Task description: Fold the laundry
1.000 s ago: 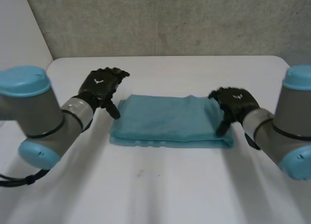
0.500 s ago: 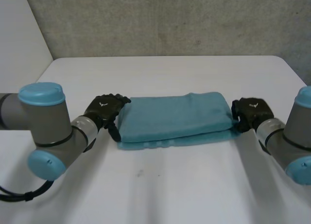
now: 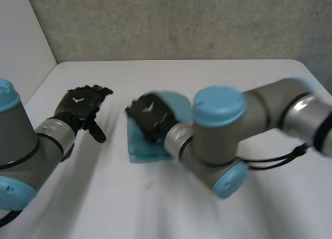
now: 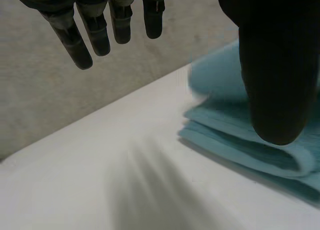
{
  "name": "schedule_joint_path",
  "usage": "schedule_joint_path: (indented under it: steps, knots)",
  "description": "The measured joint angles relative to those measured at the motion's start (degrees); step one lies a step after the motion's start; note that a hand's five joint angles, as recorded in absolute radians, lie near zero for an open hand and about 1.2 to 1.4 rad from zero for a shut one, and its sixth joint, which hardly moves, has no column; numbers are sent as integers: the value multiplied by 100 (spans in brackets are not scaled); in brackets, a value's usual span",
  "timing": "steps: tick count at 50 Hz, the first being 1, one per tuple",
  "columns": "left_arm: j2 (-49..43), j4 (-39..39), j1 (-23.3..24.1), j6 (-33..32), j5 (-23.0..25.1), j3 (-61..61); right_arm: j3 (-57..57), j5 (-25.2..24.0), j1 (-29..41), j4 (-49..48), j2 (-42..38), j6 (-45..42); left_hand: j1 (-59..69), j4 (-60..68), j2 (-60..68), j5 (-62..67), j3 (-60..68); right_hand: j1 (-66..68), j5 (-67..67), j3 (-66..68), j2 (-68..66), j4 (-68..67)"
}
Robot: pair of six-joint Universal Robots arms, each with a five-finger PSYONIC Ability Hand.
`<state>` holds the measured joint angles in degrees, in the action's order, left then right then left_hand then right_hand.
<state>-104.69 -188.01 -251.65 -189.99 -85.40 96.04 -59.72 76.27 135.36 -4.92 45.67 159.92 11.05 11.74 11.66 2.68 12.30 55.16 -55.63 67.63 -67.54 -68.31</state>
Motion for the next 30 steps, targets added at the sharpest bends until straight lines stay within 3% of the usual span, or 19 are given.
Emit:
schedule_joint_path:
  steps: [5,6,8,9,12,20,26,30]
  knots:
    - [-2,-6,-104,15,-7,-80,124,31,175,-1,-304,37,0,0,0,0,0,-151,114,-167,237,186]
    - [-34,-12,-104,17,0,-146,165,132,177,-1,-311,83,0,0,0,0,0,-1778,1912,-2087,2234,2124]
    - [-66,-16,-93,19,4,-201,183,219,168,1,-273,132,0,0,0,0,0,-1778,1912,-2087,2234,2124]
    - [-119,-21,-65,24,9,-282,193,348,143,-2,-175,223,0,0,0,0,0,-2827,3240,-3434,3477,3489]
    - [-278,-30,73,61,19,-529,173,629,48,-2,110,470,0,0,0,0,0,-4271,5075,-5361,5343,5404]
    - [-911,-26,700,496,132,-1558,-217,1167,-794,4,1124,1537,0,0,0,0,0,-4331,5190,-5535,5491,5495]
    - [-1503,34,1041,937,548,-2303,-351,1145,-1219,209,1230,1854,0,0,0,0,0,-4331,5190,-5535,5491,5495]
    - [-2031,140,1189,1162,773,-2764,-291,873,-1390,516,946,1995,1,0,0,0,0,-4331,5190,-5535,5491,5495]
